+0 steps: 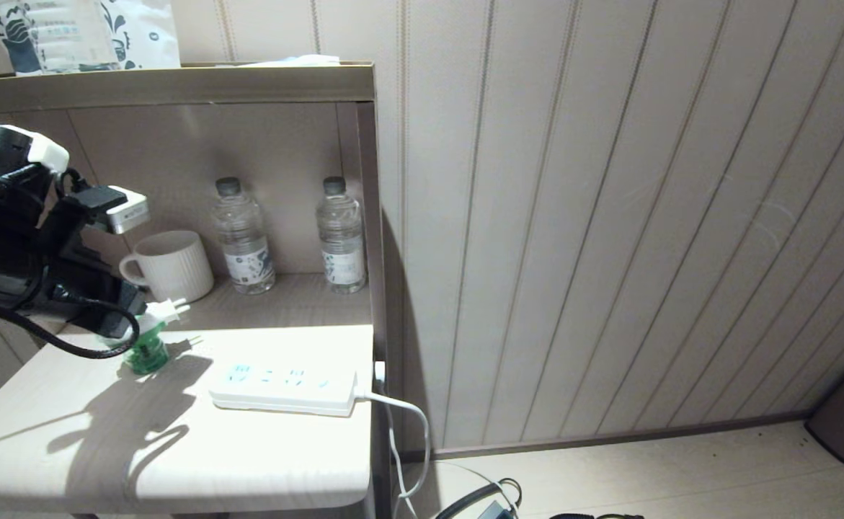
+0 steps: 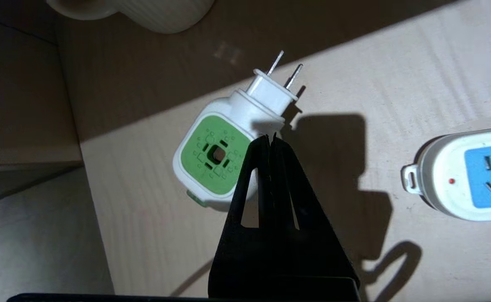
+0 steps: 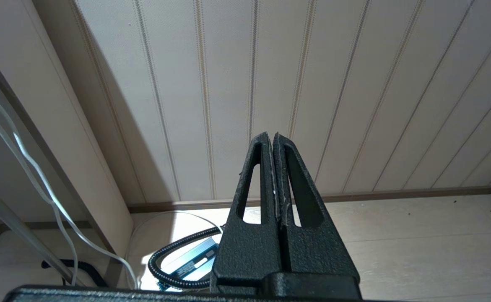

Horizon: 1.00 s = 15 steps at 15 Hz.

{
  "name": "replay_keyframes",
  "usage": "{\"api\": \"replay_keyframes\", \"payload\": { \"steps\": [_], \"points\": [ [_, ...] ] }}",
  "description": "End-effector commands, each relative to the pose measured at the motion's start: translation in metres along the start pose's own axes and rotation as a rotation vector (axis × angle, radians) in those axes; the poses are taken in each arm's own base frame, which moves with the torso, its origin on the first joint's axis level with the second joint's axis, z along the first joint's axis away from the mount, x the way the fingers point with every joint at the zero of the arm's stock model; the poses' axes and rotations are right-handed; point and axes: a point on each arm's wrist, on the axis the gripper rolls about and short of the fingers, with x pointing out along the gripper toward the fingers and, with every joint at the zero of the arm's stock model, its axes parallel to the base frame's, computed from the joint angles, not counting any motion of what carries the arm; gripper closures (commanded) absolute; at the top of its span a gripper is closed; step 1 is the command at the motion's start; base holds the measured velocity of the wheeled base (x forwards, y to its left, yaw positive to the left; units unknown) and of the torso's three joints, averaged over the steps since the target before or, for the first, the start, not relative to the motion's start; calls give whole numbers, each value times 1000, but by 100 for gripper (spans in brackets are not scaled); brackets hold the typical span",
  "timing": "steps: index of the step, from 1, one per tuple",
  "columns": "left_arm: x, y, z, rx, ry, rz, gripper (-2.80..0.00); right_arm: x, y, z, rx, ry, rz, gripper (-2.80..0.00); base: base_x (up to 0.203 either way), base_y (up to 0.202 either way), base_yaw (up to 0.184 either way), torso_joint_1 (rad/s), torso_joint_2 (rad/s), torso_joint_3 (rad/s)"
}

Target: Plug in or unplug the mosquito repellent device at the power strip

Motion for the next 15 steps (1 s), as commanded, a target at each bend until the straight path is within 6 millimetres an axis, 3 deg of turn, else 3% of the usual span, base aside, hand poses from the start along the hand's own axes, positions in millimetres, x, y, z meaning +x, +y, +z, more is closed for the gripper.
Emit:
{"api": "replay_keyframes", "payload": {
  "steps": [1, 6, 15],
  "points": [
    [21, -5, 4, 38, 54, -4, 0, 0, 0, 0, 0, 0, 0, 0, 0, 0, 0, 0, 0, 0],
    [34, -24, 12, 103, 63, -49, 0, 0, 0, 0, 0, 0, 1, 0, 0, 0, 0, 0, 0, 0],
    [46, -26, 21, 101, 31, -18, 0, 0, 0, 0, 0, 0, 0, 0, 0, 0, 0, 0, 0, 0]
  ]
}}
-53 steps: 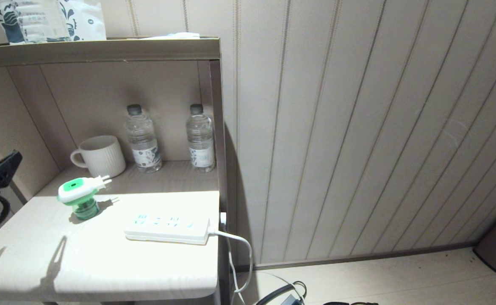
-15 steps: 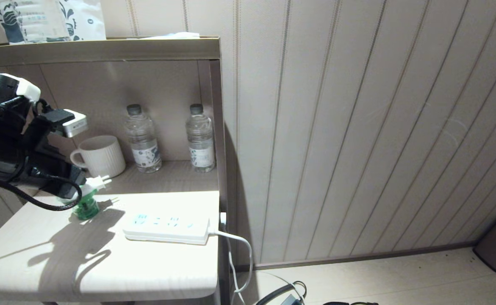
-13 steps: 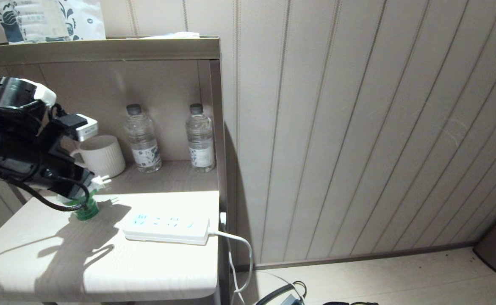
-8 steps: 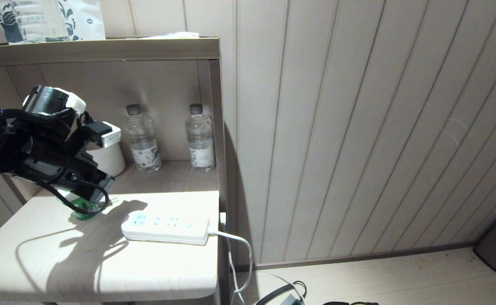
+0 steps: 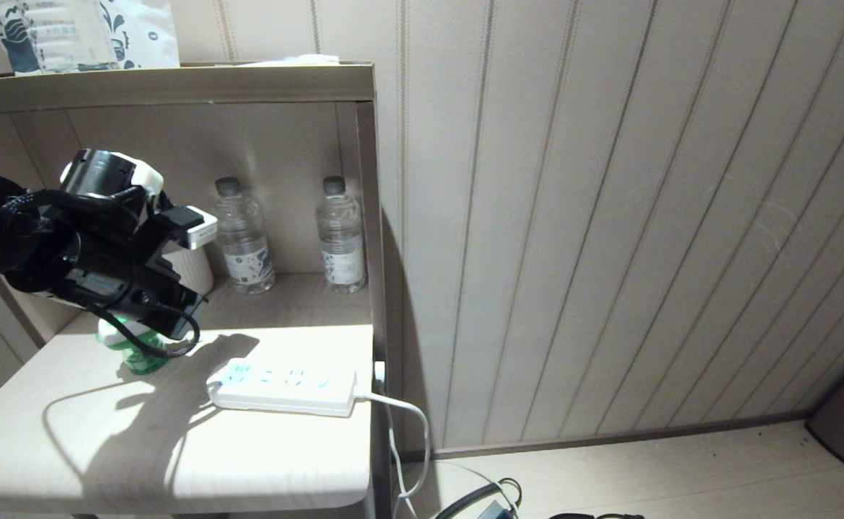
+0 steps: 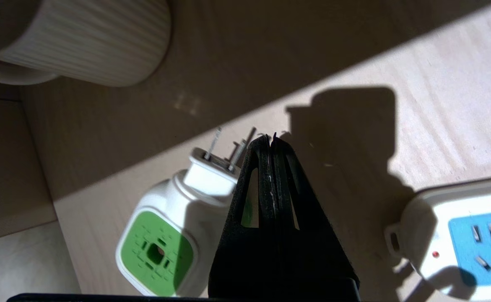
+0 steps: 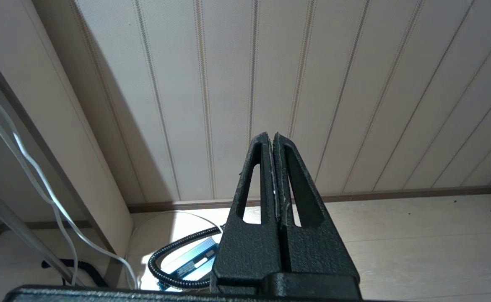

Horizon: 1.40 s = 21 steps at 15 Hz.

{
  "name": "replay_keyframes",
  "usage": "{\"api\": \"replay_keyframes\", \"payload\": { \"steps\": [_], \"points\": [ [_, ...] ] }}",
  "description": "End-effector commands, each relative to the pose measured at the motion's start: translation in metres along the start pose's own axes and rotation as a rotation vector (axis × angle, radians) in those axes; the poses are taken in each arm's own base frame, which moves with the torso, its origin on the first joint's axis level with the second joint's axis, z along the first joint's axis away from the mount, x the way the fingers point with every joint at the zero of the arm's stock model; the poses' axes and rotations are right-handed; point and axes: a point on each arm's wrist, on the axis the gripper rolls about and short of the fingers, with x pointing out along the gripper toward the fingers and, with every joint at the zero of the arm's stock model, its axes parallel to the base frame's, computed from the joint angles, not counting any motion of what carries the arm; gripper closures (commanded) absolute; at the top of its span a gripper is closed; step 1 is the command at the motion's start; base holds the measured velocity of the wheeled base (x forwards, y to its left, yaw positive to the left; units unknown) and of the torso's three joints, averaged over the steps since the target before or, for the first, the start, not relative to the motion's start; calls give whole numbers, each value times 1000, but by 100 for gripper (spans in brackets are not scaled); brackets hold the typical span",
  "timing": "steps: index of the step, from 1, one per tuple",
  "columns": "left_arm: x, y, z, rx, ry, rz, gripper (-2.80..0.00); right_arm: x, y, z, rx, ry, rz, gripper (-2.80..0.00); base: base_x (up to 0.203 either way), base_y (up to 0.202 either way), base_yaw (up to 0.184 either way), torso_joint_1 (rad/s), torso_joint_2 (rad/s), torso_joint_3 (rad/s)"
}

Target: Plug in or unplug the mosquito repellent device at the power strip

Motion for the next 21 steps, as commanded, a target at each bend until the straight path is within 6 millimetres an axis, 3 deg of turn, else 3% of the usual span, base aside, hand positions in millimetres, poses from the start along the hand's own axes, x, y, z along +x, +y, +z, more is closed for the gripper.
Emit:
{"api": "replay_keyframes", "payload": {
  "steps": [1, 8, 21],
  "points": [
    [6, 2, 2, -7, -1, 20, 0, 0, 0, 0, 0, 0, 1, 0, 0, 0, 0, 0, 0, 0],
    [26, 23, 4, -57, 7, 63, 0, 0, 0, 0, 0, 0, 2, 0, 0, 0, 0, 0, 0, 0],
    [28, 37, 1, -96, -1, 96, 0, 0, 0, 0, 0, 0, 0, 0, 0, 0, 0, 0, 0, 0]
  ]
}}
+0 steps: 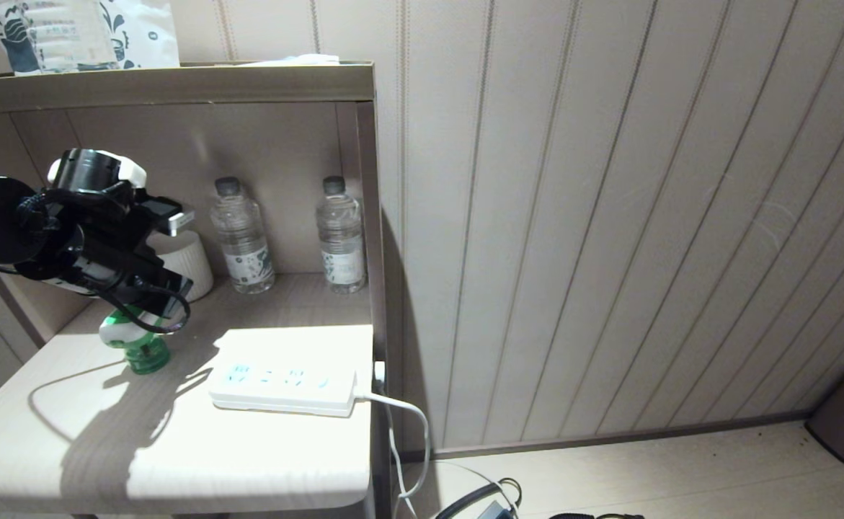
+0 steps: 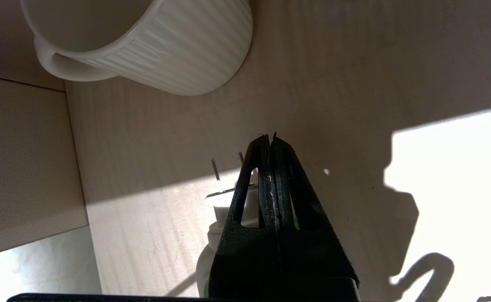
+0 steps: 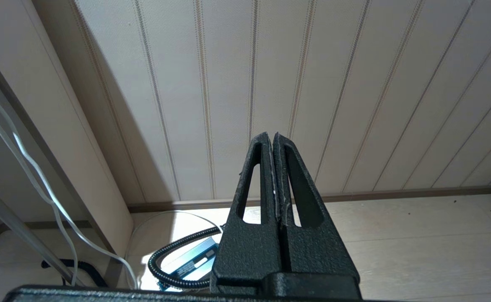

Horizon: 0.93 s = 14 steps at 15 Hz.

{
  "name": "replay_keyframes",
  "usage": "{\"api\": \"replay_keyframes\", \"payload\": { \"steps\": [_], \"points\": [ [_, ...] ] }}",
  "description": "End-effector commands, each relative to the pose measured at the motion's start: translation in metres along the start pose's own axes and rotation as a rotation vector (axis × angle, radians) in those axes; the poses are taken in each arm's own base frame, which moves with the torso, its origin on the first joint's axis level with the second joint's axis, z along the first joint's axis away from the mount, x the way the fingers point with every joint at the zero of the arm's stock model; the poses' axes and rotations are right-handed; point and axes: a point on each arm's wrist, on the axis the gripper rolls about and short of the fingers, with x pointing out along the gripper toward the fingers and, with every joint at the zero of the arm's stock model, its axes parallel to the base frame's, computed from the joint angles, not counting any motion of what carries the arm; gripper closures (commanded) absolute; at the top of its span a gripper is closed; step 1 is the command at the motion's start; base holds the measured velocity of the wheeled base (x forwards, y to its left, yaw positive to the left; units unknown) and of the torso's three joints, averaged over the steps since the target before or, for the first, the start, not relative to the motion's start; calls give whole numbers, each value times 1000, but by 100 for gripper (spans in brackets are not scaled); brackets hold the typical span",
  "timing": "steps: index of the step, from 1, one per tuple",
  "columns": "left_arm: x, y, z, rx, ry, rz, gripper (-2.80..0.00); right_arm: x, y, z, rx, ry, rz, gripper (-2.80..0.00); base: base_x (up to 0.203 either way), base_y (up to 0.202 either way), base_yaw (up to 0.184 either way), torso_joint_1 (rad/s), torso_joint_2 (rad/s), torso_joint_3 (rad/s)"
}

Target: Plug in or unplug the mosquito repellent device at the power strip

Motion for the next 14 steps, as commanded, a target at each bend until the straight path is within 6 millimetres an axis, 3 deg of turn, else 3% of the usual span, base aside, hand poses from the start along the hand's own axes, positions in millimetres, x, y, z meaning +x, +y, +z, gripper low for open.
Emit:
{"api": "replay_keyframes", "payload": {
  "steps": [1, 10, 14],
  "points": [
    [0, 2, -2, -2, 7, 4, 0, 0, 0, 0, 0, 0, 0, 0, 0, 0, 0, 0, 0, 0],
    [-7, 6, 3, -40, -46, 19, 0, 0, 0, 0, 0, 0, 0, 0, 0, 0, 0, 0, 0, 0],
    [-51, 4, 12, -174, -233, 39, 0, 0, 0, 0, 0, 0, 0, 0, 0, 0, 0, 0, 0, 0]
  ]
}}
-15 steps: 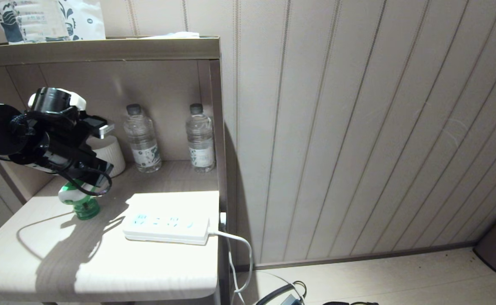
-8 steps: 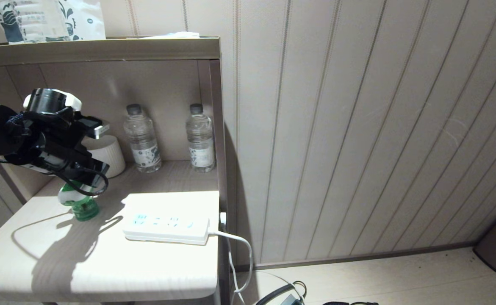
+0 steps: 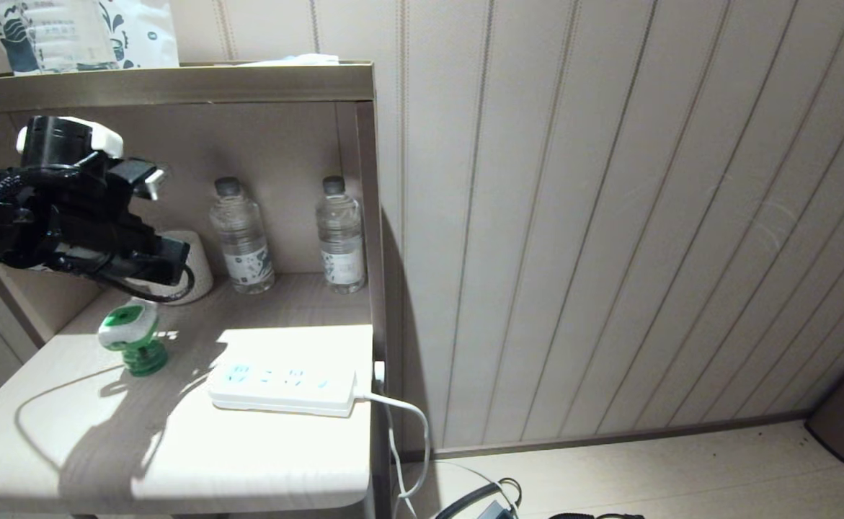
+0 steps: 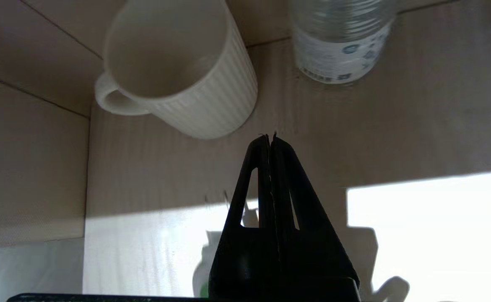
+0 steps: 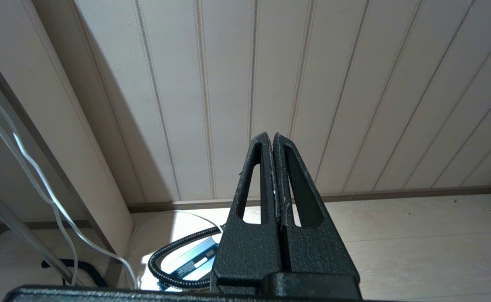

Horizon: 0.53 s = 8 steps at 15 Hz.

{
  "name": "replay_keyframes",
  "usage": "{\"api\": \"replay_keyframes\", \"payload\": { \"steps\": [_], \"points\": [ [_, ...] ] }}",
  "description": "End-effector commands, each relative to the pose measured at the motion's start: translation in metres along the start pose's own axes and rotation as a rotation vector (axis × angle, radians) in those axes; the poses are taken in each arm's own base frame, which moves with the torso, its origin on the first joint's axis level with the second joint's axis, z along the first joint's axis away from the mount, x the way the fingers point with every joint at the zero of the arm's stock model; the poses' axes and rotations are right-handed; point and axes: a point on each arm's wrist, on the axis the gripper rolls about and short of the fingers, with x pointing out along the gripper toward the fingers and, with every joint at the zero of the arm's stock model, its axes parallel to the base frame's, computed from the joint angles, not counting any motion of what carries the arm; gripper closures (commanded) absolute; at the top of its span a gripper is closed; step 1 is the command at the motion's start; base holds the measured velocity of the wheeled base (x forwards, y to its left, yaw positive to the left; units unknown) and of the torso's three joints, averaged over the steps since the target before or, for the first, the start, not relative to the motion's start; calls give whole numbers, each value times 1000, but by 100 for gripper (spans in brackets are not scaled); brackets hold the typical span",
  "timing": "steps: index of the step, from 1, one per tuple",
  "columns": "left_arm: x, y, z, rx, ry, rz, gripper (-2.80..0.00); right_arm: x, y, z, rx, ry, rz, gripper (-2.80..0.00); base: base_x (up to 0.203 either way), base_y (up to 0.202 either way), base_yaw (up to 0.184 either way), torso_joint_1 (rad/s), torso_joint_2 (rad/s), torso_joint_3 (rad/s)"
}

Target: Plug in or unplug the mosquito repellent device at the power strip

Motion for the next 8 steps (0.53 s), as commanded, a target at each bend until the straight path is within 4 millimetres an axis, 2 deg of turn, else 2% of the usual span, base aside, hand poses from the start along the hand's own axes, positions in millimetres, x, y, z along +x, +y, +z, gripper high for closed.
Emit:
{"api": "replay_keyframes", "payload": {
  "steps": [1, 2, 5, 7, 8],
  "points": [
    [-36, 2, -4, -9, -56, 6, 0, 0, 0, 0, 0, 0, 0, 0, 0, 0, 0, 0, 0, 0],
    [-46, -1, -18, -10, -47, -3, 0, 0, 0, 0, 0, 0, 0, 0, 0, 0, 0, 0, 0, 0],
    [-67, -15, -79, -59, -89, -37, 0, 0, 0, 0, 0, 0, 0, 0, 0, 0, 0, 0, 0, 0],
    [-72, -26, -118, -124, -196, -52, 0, 0, 0, 0, 0, 0, 0, 0, 0, 0, 0, 0, 0, 0],
    [-75, -30, -129, -171, -284, -63, 0, 0, 0, 0, 0, 0, 0, 0, 0, 0, 0, 0, 0, 0]
  ]
}}
